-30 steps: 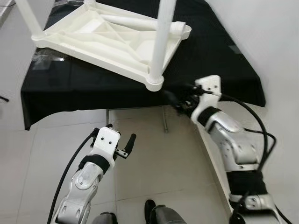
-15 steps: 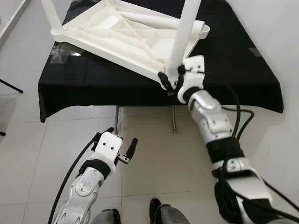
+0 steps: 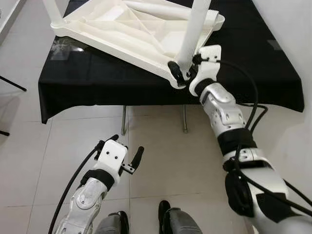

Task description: Building children table

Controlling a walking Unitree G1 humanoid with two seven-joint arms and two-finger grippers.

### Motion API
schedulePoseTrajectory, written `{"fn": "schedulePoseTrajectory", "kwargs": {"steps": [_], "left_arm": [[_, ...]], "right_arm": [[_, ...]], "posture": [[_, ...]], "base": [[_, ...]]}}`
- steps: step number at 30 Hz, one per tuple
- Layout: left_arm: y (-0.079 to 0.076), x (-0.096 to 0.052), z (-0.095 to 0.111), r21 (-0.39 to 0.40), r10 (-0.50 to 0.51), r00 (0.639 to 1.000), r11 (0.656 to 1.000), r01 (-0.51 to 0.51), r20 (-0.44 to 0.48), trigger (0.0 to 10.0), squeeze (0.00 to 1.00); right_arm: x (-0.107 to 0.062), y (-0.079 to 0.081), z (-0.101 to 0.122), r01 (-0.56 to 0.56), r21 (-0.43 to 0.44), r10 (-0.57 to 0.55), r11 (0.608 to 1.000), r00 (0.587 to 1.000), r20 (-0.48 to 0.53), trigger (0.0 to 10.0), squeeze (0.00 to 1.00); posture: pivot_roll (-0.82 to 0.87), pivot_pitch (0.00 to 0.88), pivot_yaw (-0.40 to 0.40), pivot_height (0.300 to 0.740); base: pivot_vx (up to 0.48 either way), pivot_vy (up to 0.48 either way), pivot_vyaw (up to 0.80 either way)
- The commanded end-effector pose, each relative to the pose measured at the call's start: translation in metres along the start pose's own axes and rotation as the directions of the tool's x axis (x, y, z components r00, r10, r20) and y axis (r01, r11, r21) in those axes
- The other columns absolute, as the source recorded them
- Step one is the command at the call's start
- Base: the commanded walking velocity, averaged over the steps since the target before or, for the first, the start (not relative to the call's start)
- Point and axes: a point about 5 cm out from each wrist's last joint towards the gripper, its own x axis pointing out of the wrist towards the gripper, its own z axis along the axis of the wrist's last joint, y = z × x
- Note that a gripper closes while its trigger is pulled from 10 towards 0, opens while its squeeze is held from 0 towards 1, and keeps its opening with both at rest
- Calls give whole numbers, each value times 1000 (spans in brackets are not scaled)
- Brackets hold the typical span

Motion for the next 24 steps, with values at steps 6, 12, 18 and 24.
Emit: {"fn": "schedulePoseTrajectory", "kwargs": {"steps": [6,12,18,24], "left_arm": [[-2,-6,-4,15,-13,999,1000,13,-37,10000,0],[-2,-4,-3,12,-17,999,1000,17,-38,10000,0],[-1,-1,-2,12,-16,999,1000,17,-34,10000,0],[-2,-1,-2,10,-14,999,1000,14,-32,10000,0]], "right_arm": [[6,13,2,-93,31,93,995,996,19,10000,0],[-17,93,-8,-519,-32,520,854,854,3,10000,0],[-22,118,-4,-579,-5,579,816,815,33,10000,0],[-19,121,-2,-568,-11,568,823,822,37,10000,0]], "posture": [[104,325,-56,740],[90,324,-57,740],[88,317,-60,740],[87,314,-65,740]], "base": [[0,0,0],[0,0,0],[0,0,0],[0,0,0]]}}
